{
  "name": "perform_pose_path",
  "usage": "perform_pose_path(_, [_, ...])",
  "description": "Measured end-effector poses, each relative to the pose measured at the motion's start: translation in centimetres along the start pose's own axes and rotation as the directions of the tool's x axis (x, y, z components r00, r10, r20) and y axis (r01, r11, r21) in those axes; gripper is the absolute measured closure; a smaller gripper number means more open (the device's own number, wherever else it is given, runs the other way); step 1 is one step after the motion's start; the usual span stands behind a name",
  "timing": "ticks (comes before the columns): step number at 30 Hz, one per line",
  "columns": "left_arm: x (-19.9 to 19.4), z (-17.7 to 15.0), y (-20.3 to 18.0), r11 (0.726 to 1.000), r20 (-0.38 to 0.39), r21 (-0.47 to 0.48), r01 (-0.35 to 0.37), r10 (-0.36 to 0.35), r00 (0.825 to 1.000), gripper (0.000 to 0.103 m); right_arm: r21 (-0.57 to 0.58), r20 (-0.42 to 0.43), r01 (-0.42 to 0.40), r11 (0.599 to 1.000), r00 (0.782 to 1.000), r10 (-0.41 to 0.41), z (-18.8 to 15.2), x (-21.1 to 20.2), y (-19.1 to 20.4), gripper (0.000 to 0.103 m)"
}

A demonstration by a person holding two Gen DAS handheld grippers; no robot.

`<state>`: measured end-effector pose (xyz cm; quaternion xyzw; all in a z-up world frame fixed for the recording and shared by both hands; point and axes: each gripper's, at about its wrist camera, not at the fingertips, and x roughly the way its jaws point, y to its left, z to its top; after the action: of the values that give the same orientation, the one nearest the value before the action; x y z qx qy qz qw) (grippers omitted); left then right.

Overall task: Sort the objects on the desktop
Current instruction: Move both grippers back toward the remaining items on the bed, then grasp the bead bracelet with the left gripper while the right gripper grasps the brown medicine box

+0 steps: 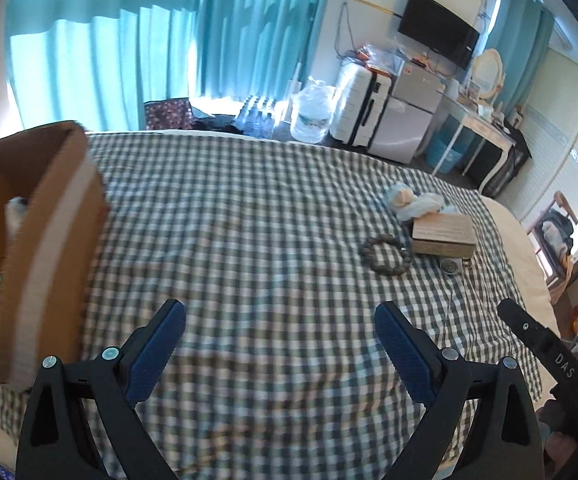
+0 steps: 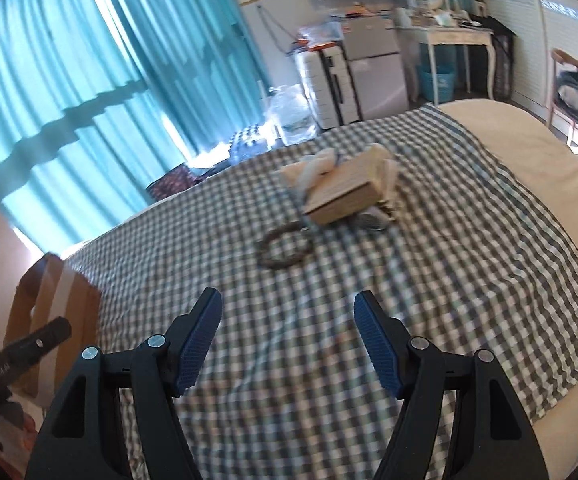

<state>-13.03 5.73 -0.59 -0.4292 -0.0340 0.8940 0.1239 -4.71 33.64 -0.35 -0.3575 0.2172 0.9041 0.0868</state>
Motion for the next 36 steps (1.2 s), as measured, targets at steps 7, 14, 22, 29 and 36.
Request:
perform_pose_path(7, [6.6, -0.4, -6.4, 0.995, -0.059, 0.101, 0.012, -0.006, 0.998, 0.005, 0.127, -0.001, -0.009, 0.992, 1.0, 0.009, 1.7, 3.9, -4.9, 0.034])
perform_pose_path(14, [13.1, 0.2, -10.2, 0.988, -0.11, 0.145, 0.046, -0.03, 0.993, 0.005, 0.152, -0.002, 0.001, 0.988, 1.0, -0.001, 4.1, 8.1, -7.2, 0.034])
perform_pose_path(22, [19.5, 0.5, -13.5, 0.986, -0.147, 0.147, 0.084, -0.062, 0.987, 0.005, 0.169, 0.027, -0.005, 0.986, 1.0, 0.0, 7.1, 11.1, -8.5, 0.034])
perform_pose_path(29, [22.0, 1.5, -12.8, 0.975, -0.1, 0.219, -0.041, 0.065, 0.993, 0.005, 0.165, -0.016, -0.017, 0.986, 1.0, 0.02, 8.3, 15.0, -8.4, 0.034])
perform_pose_path(36, [21.3, 1.9, -10.1, 0.98, -0.093, 0.2, -0.019, 0.038, 0.995, 0.035, 0.067, 0.021, 0.024, 0.997, 0.999, -0.026, 8.1, 14.7, -6.2, 0.041])
